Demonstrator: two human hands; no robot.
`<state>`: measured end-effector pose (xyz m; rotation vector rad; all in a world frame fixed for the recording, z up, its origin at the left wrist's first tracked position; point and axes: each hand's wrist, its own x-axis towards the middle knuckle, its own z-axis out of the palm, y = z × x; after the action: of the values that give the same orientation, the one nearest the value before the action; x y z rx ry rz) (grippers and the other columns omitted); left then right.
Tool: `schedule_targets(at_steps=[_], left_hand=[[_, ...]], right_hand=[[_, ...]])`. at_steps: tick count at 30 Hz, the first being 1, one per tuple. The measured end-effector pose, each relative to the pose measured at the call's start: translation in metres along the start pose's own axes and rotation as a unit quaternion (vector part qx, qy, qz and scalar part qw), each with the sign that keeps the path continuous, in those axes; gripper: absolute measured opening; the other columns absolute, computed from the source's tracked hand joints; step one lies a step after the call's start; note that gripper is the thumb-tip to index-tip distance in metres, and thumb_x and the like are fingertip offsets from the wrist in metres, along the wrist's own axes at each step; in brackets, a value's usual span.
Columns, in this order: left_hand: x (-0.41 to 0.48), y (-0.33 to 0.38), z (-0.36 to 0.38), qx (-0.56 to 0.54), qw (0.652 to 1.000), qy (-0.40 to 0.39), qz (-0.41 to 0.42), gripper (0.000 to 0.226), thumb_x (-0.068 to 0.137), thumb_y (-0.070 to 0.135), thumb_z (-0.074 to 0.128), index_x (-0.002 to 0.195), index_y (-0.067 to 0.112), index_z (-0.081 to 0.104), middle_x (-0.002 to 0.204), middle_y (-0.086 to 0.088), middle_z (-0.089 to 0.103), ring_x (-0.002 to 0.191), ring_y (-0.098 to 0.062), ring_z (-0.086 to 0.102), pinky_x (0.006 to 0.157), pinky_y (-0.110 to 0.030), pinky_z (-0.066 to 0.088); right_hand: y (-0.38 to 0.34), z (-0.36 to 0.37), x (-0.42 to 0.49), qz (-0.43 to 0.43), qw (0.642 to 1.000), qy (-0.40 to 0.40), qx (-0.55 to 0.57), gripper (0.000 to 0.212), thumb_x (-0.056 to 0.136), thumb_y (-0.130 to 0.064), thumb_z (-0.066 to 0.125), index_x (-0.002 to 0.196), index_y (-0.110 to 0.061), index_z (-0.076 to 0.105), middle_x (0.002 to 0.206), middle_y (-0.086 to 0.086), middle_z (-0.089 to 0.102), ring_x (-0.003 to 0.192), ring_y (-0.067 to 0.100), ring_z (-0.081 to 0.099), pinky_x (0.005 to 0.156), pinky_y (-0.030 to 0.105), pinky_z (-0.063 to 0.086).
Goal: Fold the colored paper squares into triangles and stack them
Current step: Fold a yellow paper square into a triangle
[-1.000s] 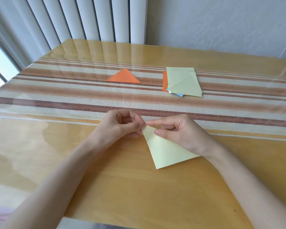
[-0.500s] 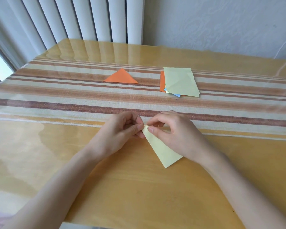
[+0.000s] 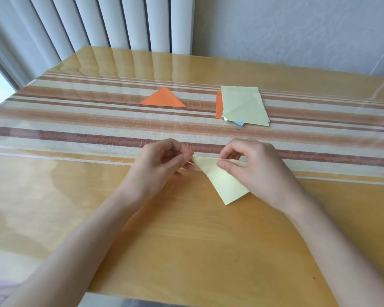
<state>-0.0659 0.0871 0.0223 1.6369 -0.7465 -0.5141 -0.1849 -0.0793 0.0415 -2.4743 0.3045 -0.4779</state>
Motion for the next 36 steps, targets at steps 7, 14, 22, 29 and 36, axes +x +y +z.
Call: schedule_targets(at_steps=[7, 14, 22, 29, 36], left_hand=[[-0.002, 0.006, -0.009, -0.051, 0.995, 0.076, 0.028, 0.010, 0.094, 0.009, 0.056, 0.086, 0.011, 0.062, 0.083, 0.002, 0.072, 0.076, -0.007, 0.065, 0.065, -0.022, 0.053], [-0.011, -0.012, -0.022, 0.127, 0.990, 0.039, 0.039, 0.014, 0.089, 0.003, 0.064, 0.084, 0.016, 0.065, 0.087, 0.010, 0.069, 0.084, -0.003, 0.063, 0.076, -0.015, 0.047], [-0.023, -0.020, -0.019, 0.299, 0.951, -0.020, 0.071, 0.018, 0.075, 0.056, 0.066, 0.087, 0.044, 0.058, 0.096, 0.019, 0.056, 0.094, -0.003, 0.049, 0.082, -0.013, 0.036], [-0.017, -0.020, -0.007, 0.307, 0.950, 0.009, 0.062, 0.035, 0.076, 0.052, 0.069, 0.102, 0.036, 0.052, 0.089, 0.018, 0.054, 0.091, -0.009, 0.045, 0.085, -0.033, 0.040], [-0.010, -0.023, -0.006, 0.311, 0.948, 0.025, 0.064, 0.028, 0.080, 0.040, 0.074, 0.101, 0.026, 0.064, 0.092, 0.016, 0.046, 0.094, -0.012, 0.048, 0.085, -0.029, 0.042]], right_hand=[[-0.014, 0.004, -0.004, -0.192, 0.954, 0.130, -0.190, 0.009, 0.081, -0.007, 0.068, 0.074, -0.010, 0.062, 0.072, -0.001, 0.058, 0.069, 0.022, 0.052, 0.058, 0.034, 0.045], [-0.003, 0.026, -0.034, -0.219, 0.932, 0.052, -0.283, 0.012, 0.080, -0.009, 0.070, 0.071, -0.012, 0.063, 0.077, 0.000, 0.058, 0.071, 0.019, 0.052, 0.050, 0.030, 0.043], [0.025, 0.008, -0.001, -0.069, 0.988, -0.137, 0.021, 0.023, 0.090, -0.021, 0.066, 0.113, -0.021, 0.067, 0.105, -0.013, 0.056, 0.098, -0.005, 0.051, 0.082, 0.010, 0.037], [0.037, 0.020, 0.020, -0.138, 0.981, -0.128, -0.050, 0.021, 0.090, -0.027, 0.065, 0.107, -0.015, 0.070, 0.098, -0.006, 0.054, 0.078, 0.004, 0.049, 0.070, 0.035, 0.048], [0.036, 0.029, 0.023, -0.289, 0.944, -0.021, -0.155, 0.029, 0.095, -0.025, 0.048, 0.088, -0.009, 0.071, 0.082, 0.000, 0.060, 0.070, 0.014, 0.059, 0.043, 0.029, 0.046]])
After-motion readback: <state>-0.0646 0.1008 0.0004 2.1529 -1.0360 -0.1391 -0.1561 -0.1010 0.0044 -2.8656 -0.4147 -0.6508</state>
